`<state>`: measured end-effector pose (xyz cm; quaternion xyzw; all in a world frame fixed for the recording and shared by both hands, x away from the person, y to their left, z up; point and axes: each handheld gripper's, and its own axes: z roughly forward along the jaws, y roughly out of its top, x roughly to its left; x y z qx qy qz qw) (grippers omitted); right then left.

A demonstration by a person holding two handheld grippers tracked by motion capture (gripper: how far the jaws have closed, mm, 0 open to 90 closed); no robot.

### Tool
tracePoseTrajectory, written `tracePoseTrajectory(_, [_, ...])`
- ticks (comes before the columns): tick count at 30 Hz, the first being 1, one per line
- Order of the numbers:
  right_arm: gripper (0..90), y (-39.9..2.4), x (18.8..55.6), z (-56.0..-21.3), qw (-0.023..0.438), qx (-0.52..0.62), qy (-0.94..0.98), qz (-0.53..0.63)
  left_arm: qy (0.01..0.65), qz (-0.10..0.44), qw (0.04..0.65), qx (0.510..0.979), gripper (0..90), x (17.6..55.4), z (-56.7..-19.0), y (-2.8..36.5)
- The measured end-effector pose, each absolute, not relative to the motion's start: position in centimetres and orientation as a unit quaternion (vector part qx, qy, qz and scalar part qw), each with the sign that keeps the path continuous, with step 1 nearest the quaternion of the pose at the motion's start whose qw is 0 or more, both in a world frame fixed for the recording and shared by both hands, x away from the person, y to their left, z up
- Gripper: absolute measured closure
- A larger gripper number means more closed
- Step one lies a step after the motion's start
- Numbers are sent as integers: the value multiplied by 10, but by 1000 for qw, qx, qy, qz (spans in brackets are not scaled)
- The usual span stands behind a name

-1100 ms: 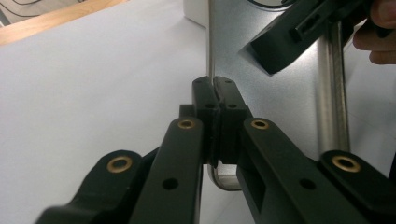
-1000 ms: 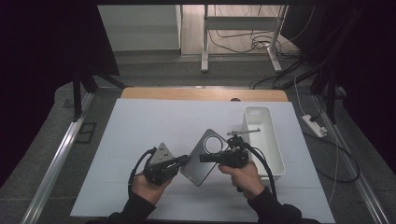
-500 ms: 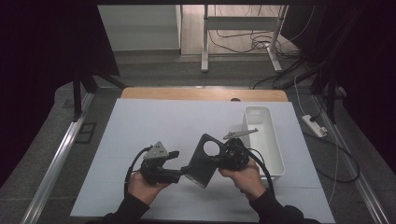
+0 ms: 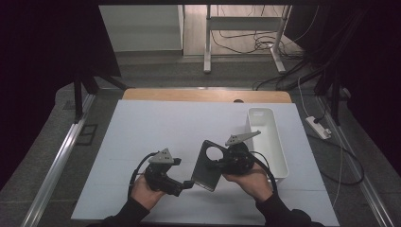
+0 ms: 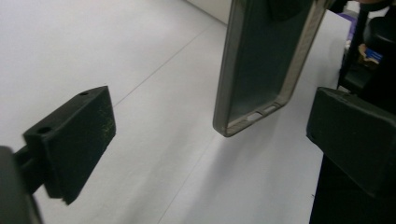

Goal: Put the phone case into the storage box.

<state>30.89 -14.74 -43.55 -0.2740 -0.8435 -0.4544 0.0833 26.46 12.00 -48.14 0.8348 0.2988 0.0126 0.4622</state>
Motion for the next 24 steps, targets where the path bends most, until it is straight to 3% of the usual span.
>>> tracePoseTrajectory(9, [855, -147, 307, -436, 78, -253, -854, -448, 288, -9, 468, 835, 1, 265, -484, 117])
tracePoseTrajectory(24, [857, -140, 302, -436, 110, -206, -858, -458, 275, -26, 463, 842, 0, 263, -485, 106])
